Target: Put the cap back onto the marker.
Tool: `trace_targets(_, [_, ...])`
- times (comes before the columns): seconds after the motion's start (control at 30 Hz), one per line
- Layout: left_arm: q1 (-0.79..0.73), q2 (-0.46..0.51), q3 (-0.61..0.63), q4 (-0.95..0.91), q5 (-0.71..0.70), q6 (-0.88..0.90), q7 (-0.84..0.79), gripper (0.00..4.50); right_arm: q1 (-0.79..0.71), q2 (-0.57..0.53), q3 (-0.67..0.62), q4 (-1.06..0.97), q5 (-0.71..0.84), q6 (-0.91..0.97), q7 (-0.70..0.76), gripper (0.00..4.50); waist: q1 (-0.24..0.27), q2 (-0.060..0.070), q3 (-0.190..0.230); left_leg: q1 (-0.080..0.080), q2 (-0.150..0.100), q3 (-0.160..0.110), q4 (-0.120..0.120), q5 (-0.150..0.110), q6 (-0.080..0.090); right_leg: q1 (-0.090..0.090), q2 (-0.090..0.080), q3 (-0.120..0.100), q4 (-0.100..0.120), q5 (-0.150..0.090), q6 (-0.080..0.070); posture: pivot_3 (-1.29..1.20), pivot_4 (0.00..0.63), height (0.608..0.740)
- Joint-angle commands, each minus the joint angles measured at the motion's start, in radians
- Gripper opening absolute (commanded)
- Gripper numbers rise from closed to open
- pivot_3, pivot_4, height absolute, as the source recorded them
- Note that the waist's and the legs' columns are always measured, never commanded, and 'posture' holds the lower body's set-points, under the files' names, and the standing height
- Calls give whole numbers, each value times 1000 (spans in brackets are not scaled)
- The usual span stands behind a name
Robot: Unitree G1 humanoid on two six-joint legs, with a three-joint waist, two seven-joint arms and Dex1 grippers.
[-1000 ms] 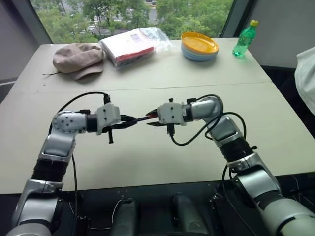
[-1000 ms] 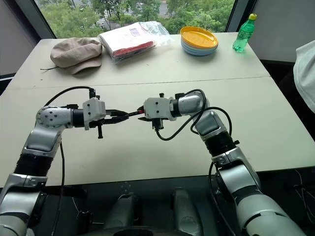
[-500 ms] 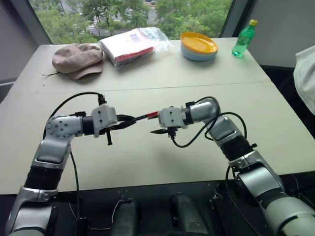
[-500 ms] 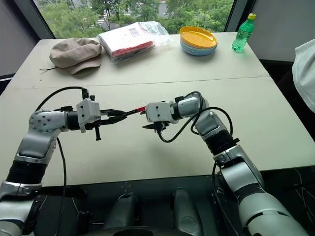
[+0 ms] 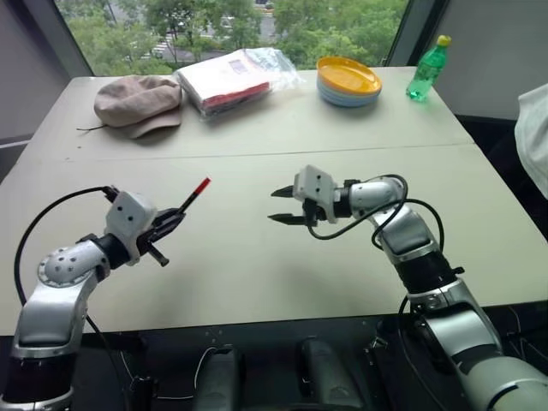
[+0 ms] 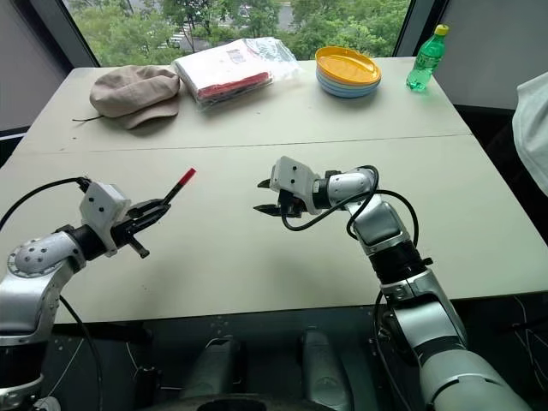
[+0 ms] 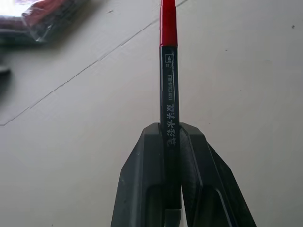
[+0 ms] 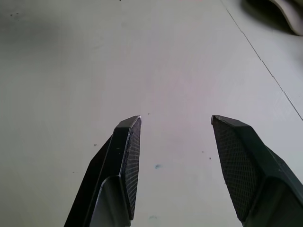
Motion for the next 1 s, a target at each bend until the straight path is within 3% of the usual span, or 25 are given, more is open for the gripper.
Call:
trace_targets(0.03, [18, -65, 125, -118, -85, 222, 178, 0, 37, -13, -28, -107, 38, 68, -32, 2405, -1, 0, 0, 0, 0, 0, 0, 0, 0, 0, 0, 0, 0, 0, 0, 0, 150, 740])
trace_targets(0.3, [-9, -162, 250, -185, -117, 562, 440, 0, 64, -4, -78, -229, 146, 236, -78, 2405, -2, -1, 0, 0, 0, 0, 0, 0, 0, 0, 1, 0, 1, 0, 0, 0, 150, 740])
trace_targets(0.57, [-64, -150, 300, -107, -126, 712, 486, 0, -36, -47, -152, -282, 282, 362, -66, 2405, -2, -1, 0, 0, 0, 0, 0, 0, 0, 0, 1, 0, 0, 0, 0, 0, 150, 740])
trace_targets(0.8, [-98, -143, 300, -63, -133, 754, 486, 0, -69, -83, -148, -281, 311, 355, -67, 2405, 1, -1, -1, 0, 0, 0, 0, 0, 0, 0, 1, 0, 0, 0, 0, 0, 150, 740])
trace_targets(1.0, [-116, -146, 306, -66, -141, 768, 482, 2690, -74, -93, -142, -282, 325, 351, -63, 2397, -2, -1, -1, 0, 0, 0, 0, 0, 0, 0, 1, 0, -1, 0, 0, 0, 150, 740])
